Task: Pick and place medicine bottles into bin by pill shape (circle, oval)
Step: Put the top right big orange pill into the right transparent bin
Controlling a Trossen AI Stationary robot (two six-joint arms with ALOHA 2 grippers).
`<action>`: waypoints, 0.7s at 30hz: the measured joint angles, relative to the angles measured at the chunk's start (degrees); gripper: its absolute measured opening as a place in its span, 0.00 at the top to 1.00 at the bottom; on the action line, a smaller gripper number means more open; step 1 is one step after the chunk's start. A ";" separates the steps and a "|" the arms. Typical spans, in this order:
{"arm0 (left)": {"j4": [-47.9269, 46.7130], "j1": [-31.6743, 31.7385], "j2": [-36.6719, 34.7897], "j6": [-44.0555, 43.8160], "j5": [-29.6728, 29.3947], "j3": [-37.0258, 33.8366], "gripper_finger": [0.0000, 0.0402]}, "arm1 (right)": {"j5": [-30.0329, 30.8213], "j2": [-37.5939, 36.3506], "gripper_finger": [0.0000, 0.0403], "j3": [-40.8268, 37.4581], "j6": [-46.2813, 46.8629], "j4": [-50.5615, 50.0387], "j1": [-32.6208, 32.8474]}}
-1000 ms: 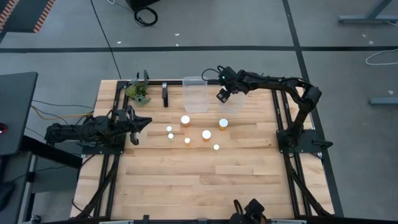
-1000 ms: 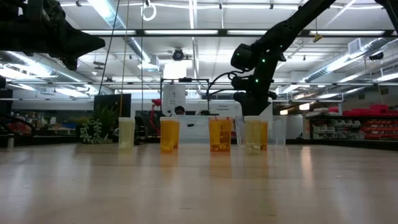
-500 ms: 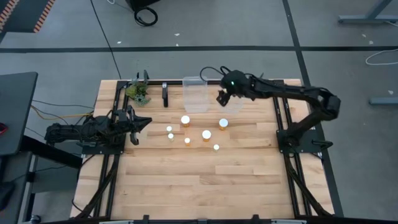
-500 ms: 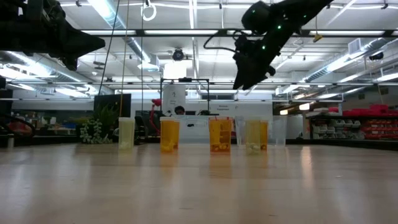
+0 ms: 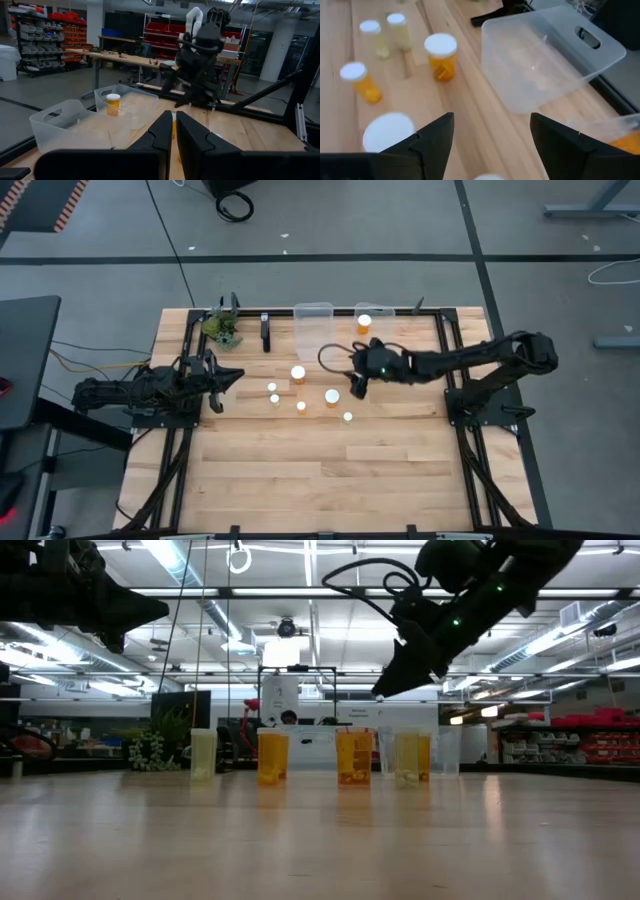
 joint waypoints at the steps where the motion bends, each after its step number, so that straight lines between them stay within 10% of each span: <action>1: 0.02 0.00 -0.02 0.02 -0.01 -0.02 0.91 | 0.97 0.00 0.33 -0.64 0.22 0.38 0.86; 21: 0.02 -0.01 -0.01 0.00 0.00 -0.02 0.92 | 14.82 0.00 0.33 -5.28 14.88 -5.16 13.92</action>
